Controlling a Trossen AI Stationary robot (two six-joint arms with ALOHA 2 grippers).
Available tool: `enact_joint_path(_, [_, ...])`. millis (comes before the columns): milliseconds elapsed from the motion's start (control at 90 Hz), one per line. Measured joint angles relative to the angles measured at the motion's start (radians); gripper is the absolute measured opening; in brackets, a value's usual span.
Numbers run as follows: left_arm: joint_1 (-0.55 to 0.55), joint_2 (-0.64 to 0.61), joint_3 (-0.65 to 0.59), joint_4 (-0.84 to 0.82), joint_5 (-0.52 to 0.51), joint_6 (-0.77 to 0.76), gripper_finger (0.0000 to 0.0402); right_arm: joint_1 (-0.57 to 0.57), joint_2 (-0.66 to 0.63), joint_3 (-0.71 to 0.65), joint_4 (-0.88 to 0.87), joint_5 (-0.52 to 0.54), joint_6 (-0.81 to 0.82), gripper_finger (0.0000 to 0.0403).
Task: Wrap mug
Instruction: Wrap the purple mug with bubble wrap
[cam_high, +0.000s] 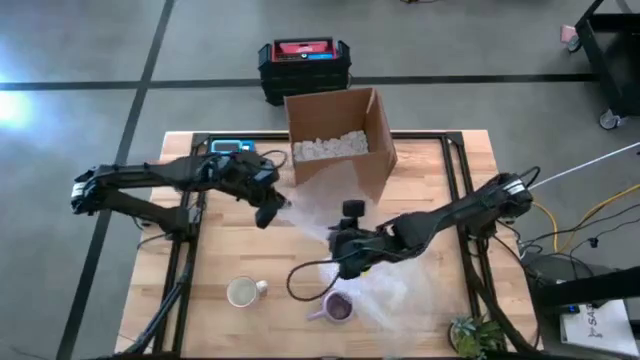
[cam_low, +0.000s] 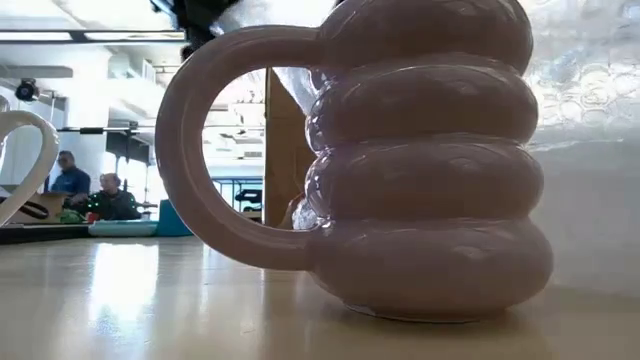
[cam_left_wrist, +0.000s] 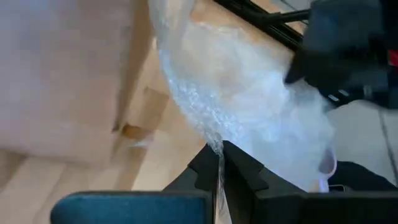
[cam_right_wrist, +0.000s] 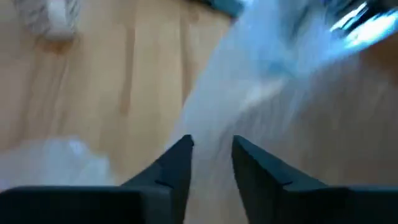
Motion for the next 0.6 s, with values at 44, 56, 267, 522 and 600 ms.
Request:
enact_joint_path(44, [-0.003,-0.025,0.000,-0.038,-0.015,-0.002,0.0001,-0.004,-0.023,-0.004,-0.083,-0.046,0.072,0.0142])
enact_joint_path(56, [-0.005,-0.031,0.000,-0.047,-0.022,-0.002,0.0001,-0.004,-0.029,-0.006,-0.100,-0.056,0.090,0.0145])
enact_joint_path(267, [-0.038,-0.112,-0.002,-0.244,-0.127,-0.041,0.0000,0.021,-0.102,-0.180,-0.226,-0.106,0.292,0.0180])
enact_joint_path(522, [-0.098,-0.172,-0.035,-0.440,-0.238,-0.171,0.0000,0.042,-0.119,-0.463,-0.113,-0.196,0.461,0.0174])
enact_joint_path(600, [-0.107,-0.188,-0.064,-0.473,-0.255,-0.216,0.0000,0.045,-0.120,-0.516,-0.050,-0.238,0.482,0.0169])
